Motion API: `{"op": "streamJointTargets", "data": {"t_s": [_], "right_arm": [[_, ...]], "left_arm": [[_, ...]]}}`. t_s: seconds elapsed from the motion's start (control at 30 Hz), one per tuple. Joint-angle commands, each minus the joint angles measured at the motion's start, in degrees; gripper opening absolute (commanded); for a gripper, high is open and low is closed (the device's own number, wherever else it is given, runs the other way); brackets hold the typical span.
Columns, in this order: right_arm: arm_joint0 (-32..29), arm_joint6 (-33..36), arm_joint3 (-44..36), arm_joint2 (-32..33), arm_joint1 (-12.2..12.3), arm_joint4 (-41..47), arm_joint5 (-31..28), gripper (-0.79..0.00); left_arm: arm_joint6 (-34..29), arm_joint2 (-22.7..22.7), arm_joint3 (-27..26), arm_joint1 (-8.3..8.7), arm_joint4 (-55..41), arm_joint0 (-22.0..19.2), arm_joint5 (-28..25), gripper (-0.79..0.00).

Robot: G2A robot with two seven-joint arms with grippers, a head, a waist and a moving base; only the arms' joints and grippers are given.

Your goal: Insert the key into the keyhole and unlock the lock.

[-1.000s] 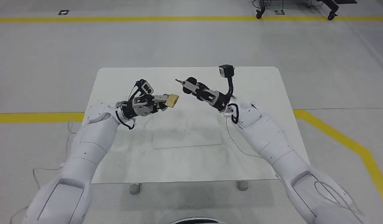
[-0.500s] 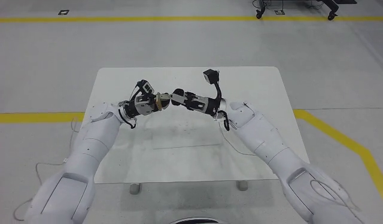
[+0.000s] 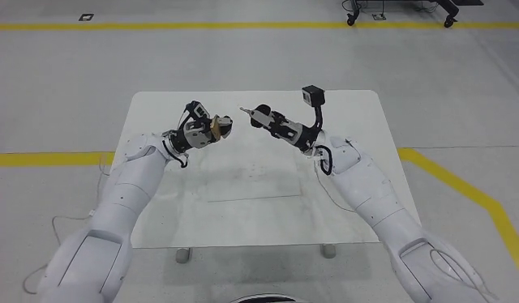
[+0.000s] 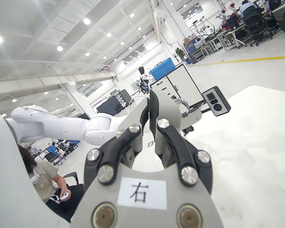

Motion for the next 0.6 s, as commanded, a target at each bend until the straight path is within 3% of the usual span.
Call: {"op": "streamJointTargets", "data": {"t_s": [0.0,0.3,0.37,0.57], "right_arm": [[0.02,0.02,0.04,-0.03,-0.01,0.03,0.00,-0.785],[0.02,0.02,0.04,-0.03,-0.01,0.03,0.00,-0.785],[-0.04,-0.44,-0.20,0.27,0.05,-0.88,0.89,-0.785],[-5.26,-9.60,-11.00,6.07,1.57,-26.64,6.24,-0.785]], "left_arm": [[0.00,0.00,0.03,0.00,0.01,0.00,0.01,-0.785],[0.00,0.00,0.03,0.00,0.01,0.00,0.01,-0.785],[4.47,0.07,-0.36,0.19,2.61,0.14,-1.55,-0.785],[20.10,2.41,-4.73,0.28,13.57,0.11,1.65,-0.785]]}}
